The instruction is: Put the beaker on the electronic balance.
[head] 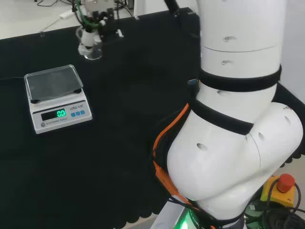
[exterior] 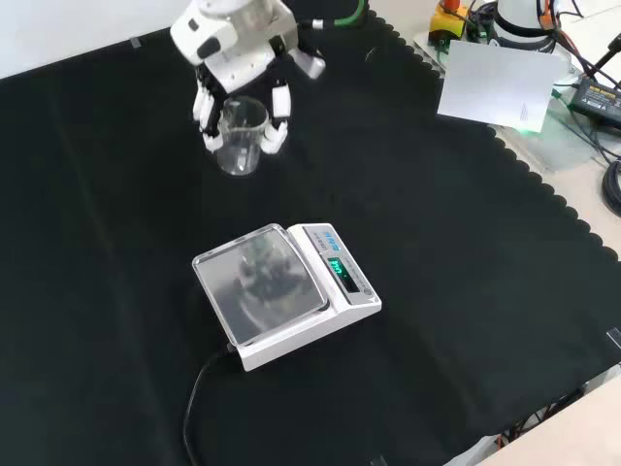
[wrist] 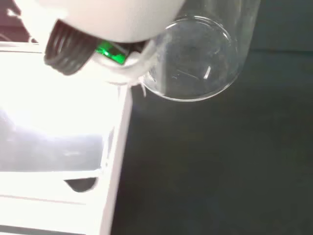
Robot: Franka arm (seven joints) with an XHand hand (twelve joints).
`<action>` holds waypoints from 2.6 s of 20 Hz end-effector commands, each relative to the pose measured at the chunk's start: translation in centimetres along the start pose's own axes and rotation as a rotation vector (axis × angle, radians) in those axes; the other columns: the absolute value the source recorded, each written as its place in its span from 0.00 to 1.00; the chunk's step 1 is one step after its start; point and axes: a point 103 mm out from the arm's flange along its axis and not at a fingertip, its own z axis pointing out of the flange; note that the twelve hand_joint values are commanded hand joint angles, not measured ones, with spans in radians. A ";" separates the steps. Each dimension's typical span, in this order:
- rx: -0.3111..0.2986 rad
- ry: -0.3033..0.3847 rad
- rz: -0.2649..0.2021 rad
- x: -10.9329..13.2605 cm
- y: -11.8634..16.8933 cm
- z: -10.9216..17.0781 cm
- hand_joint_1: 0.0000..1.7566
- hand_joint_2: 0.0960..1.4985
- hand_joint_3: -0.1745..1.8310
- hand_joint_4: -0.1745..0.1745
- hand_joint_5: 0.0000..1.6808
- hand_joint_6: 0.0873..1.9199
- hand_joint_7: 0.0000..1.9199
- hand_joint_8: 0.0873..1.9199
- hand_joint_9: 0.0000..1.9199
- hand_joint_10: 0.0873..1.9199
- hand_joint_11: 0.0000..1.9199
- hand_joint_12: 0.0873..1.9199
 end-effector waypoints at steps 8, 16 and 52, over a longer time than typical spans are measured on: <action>0.127 0.004 -0.139 11.0 5.9 5.2 0.69 0.37 0.43 0.00 0.79 0.27 0.60 0.48 0.73 0.30 0.82 0.34; 0.170 0.021 -0.156 11.7 6.5 7.3 0.69 0.37 0.43 0.00 0.78 0.27 0.60 0.48 0.73 0.31 0.82 0.33; 0.126 -0.047 -0.242 11.3 3.9 5.8 0.32 0.34 0.09 0.64 0.00 0.00 0.00 0.00 0.00 0.03 0.00 0.06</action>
